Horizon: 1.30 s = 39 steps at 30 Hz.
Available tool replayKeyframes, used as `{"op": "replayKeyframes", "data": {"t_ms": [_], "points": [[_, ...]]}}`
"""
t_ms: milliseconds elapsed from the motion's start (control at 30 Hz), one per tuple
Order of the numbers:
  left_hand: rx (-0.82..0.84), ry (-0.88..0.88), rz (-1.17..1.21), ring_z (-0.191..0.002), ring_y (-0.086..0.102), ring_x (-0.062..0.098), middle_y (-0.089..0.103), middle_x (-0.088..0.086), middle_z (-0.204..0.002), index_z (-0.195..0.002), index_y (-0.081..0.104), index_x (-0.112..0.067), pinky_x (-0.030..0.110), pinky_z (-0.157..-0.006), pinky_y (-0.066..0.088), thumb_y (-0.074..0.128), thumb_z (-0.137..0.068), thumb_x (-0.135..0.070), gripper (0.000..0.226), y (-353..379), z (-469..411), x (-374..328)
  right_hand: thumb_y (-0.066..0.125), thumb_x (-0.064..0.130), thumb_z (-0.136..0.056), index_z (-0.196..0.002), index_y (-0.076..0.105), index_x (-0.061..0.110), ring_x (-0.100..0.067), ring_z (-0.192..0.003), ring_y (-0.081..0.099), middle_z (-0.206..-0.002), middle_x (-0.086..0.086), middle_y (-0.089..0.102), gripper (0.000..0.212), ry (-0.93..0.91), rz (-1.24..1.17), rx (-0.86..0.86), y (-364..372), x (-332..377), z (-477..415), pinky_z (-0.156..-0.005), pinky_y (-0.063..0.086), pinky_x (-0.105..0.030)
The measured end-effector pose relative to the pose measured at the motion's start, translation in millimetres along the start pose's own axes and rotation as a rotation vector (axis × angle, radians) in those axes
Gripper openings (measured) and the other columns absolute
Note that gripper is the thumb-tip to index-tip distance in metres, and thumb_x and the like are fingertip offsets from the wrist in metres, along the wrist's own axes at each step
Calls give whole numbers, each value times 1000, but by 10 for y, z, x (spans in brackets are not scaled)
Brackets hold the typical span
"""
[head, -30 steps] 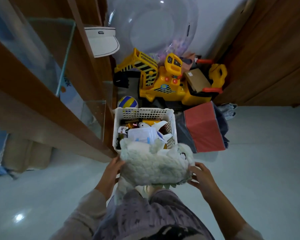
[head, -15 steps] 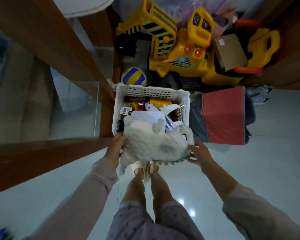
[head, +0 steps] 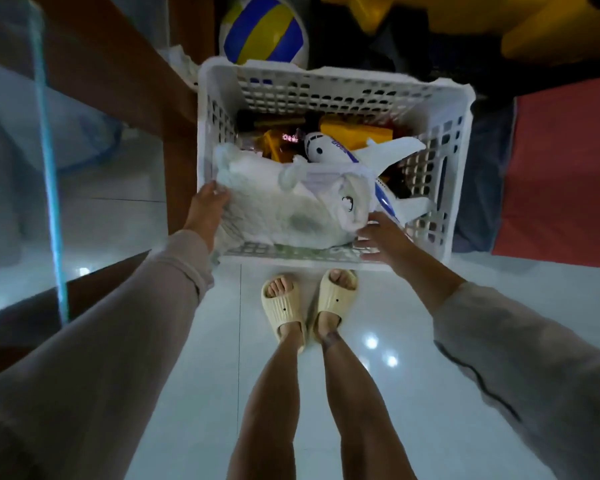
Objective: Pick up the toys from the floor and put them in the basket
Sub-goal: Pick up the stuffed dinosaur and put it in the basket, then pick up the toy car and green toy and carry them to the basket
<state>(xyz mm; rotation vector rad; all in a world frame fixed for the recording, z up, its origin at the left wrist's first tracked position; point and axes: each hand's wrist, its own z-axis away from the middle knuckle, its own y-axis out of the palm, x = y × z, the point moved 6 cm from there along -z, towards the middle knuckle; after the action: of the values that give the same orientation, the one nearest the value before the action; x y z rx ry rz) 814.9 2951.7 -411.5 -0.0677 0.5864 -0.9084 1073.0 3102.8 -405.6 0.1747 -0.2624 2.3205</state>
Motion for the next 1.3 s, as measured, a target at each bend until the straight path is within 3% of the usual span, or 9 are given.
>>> {"op": "replayKeyframes", "data": {"t_ms": [100, 167, 267, 367, 500, 600, 833, 1200, 1300], "points": [[39, -5, -131, -80, 54, 22, 55, 12, -103, -131, 51, -6, 26, -57, 42, 45, -90, -8, 42, 72, -246, 235, 50, 3, -92, -127, 41, 9, -29, -100, 56, -118, -21, 55, 37, -26, 106, -24, 130, -118, -314, -90, 48, -43], [56, 19, -208, -98, 60, 33, 58, 21, -119, -133, 49, -7, 42, -78, 52, 46, -88, -5, 45, 101, -261, 330, 52, 2, -90, -138, 34, 7, -34, -121, 50, -136, -20, 45, 52, -64, 195, -25, 197, -182, -403, -102, 43, -46], [49, 31, -278, -121, 52, 28, 48, 16, -142, -140, 41, -9, 38, -99, 43, 48, -89, -3, 51, 101, -53, 380, 52, -1, -88, -139, 32, 2, -29, -116, 47, -140, -23, 42, 54, -112, 287, -27, 214, -195, -310, -97, 44, -35], [92, -23, -300, -119, 51, 26, 52, 13, -136, -140, 42, -7, 24, -86, 42, 49, -91, -4, 49, 61, 355, 459, 50, 3, -91, -140, 33, 2, -25, -106, 47, -132, -21, 48, 52, -121, 323, -43, 92, -163, -3, -73, 41, -21], [233, -132, -341, -74, 50, 16, 56, 10, -89, -120, 57, -2, 13, -53, 41, 48, -91, -1, 30, -58, 1113, 537, 49, 8, -92, -122, 55, 9, -22, -97, 51, -118, -19, 58, 30, -102, 333, -57, -166, -112, 677, -90, 48, -38], [299, -167, -364, -80, 54, 21, 57, 11, -103, -119, 58, -4, 19, -59, 38, 52, -91, -6, 29, -153, 1728, 521, 48, 9, -94, -96, 56, 8, -26, -84, 56, -95, -10, 57, 8, -97, 277, -25, -365, -153, 1337, -77, 48, -33], [319, -166, -444, -86, 56, 23, 61, 7, -100, -104, 62, -15, 24, -57, 36, 52, -89, -11, 19, -318, 2989, 266, 50, -2, -89, -79, 59, 8, -21, -62, 53, -79, -13, 58, 17, -67, 244, -81, -823, -683, 2787, -57, 38, -24], [250, -73, -382, -67, 55, 18, 62, 8, -98, -100, 62, -14, 24, -55, 37, 52, -89, -12, 15, -958, 3817, 99, 53, 9, -88, -95, 65, 6, -33, -85, 64, -92, -17, 67, 14, -163, 392, -184, -892, -1504, 3731, -73, 51, -35], [193, -126, -268, -84, 56, 26, 61, 10, -101, -100, 58, -12, 25, -62, 40, 50, -92, -17, 13, -1166, 3962, 181, 52, 6, -90, -107, 63, -3, -26, -72, 60, -87, -15, 64, 22, -180, 363, -188, -956, -1517, 3726, -57, 46, -26]]}}
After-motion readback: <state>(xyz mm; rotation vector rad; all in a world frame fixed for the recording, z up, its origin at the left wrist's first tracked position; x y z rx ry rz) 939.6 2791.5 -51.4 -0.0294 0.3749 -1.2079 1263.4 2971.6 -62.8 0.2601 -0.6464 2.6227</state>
